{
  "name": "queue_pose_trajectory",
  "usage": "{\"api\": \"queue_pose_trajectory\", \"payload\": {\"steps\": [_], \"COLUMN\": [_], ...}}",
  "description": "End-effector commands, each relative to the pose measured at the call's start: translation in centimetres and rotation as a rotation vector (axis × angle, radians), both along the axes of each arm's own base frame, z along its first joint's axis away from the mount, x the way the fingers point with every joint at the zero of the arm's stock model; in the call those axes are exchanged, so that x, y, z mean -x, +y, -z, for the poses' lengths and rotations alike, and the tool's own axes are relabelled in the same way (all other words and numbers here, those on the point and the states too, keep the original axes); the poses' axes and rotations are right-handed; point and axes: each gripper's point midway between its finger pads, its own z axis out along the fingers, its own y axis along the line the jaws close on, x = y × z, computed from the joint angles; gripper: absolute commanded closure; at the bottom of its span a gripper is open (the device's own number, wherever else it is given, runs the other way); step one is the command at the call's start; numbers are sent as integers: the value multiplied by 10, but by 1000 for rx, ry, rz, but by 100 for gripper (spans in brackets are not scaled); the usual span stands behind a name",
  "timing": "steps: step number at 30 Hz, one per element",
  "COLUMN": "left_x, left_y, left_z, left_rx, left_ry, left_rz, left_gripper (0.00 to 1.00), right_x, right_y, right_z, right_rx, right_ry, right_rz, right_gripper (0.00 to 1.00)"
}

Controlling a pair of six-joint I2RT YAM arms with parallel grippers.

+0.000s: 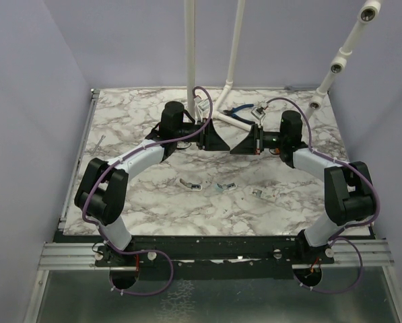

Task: Load the staples into the stapler
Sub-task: Adjust the staple.

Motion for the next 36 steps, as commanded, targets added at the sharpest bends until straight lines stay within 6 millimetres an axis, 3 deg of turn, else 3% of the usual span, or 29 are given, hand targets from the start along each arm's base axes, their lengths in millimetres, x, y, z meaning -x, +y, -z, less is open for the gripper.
{"api": "queue_pose_trajectory", "payload": {"steps": [1,14,36], "left_x": [-10,-3,2], "left_y": [5,-3,-15], "left_z": [-5,-4,-15], "left_rx": [8,10,53], "left_ry": [-42,-25,-17], "left_rz": [-41,-14,28], "left_gripper": [51,58,74], "right_x": [7,3,2], "right_y": [-3,-2,-1], "right_z": [-18,-26,-22], "right_rx": [-36,-65,-69], "right_ry": [-64,-78,-55], "right_rz": [-32,-29,-29], "right_gripper": [99,99,98]}}
